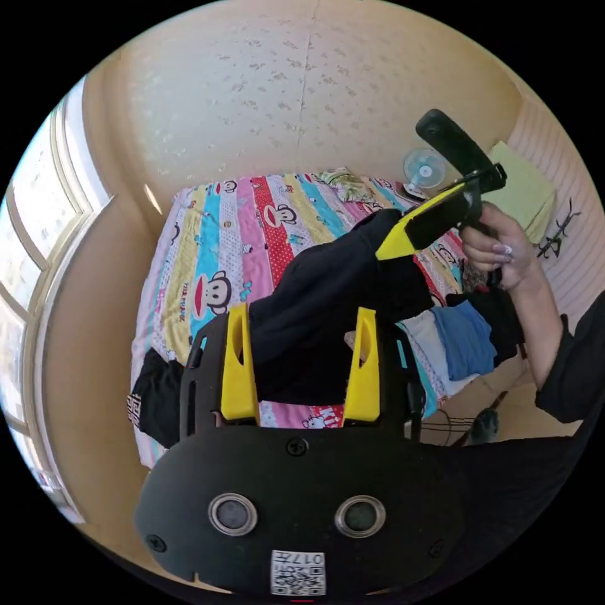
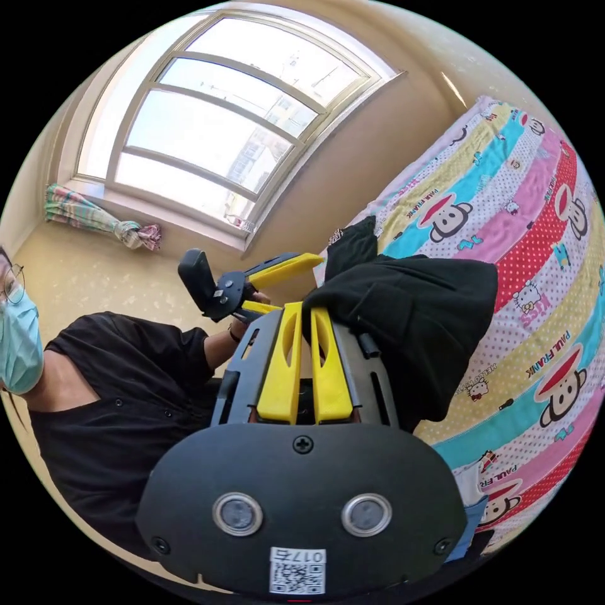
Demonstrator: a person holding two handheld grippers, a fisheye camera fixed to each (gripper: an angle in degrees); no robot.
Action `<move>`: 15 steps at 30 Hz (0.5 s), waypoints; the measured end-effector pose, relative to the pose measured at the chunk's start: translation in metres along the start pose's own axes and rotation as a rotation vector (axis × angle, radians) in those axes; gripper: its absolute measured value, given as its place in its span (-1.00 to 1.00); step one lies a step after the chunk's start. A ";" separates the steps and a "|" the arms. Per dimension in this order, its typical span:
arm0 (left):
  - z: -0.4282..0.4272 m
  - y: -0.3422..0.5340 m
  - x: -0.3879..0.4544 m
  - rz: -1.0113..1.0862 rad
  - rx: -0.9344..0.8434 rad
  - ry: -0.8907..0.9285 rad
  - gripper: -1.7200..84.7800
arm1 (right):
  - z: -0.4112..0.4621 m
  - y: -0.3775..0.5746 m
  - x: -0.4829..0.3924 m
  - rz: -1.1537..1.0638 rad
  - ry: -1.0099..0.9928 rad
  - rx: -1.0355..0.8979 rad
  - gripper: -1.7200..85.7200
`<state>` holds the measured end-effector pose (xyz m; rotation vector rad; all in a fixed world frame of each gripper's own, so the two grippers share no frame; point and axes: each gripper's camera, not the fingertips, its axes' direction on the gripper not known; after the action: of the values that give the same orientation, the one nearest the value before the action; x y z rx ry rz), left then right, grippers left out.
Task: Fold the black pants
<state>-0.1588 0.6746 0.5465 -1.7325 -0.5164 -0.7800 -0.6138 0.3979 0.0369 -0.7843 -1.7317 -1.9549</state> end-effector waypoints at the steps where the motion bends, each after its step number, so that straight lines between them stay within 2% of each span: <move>1: 0.000 0.000 0.006 0.040 0.001 0.011 -0.44 | -0.001 0.002 -0.017 -0.029 0.001 0.024 -0.91; 3: -0.001 0.000 0.031 0.172 -0.012 0.087 -0.48 | -0.002 0.007 -0.037 -0.037 -0.025 0.052 -0.91; 5: -0.005 0.002 0.047 0.196 -0.020 0.104 -0.56 | -0.003 0.011 -0.061 -0.055 -0.029 0.075 -0.91; 7: -0.017 0.009 0.058 0.190 0.013 0.129 -0.69 | 0.003 0.015 -0.093 -0.083 0.030 0.053 -0.91; 8: -0.028 0.015 0.060 0.174 0.040 0.173 -0.82 | 0.004 0.017 -0.101 -0.086 0.052 0.052 -0.91; 10: -0.042 0.025 0.054 0.106 0.073 0.280 -0.91 | 0.006 0.026 -0.127 -0.092 0.146 0.063 -0.91; 12: -0.051 0.034 0.037 0.038 0.057 0.534 -0.94 | 0.007 0.035 -0.151 -0.139 0.191 0.042 -0.90; 15: -0.066 0.049 0.028 0.007 0.094 0.725 -0.97 | 0.011 0.057 -0.192 -0.185 0.289 0.009 -0.89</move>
<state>-0.1218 0.5963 0.5452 -1.2434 -0.0469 -1.2739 -0.4305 0.3887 -0.0439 -0.3267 -1.6839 -2.0589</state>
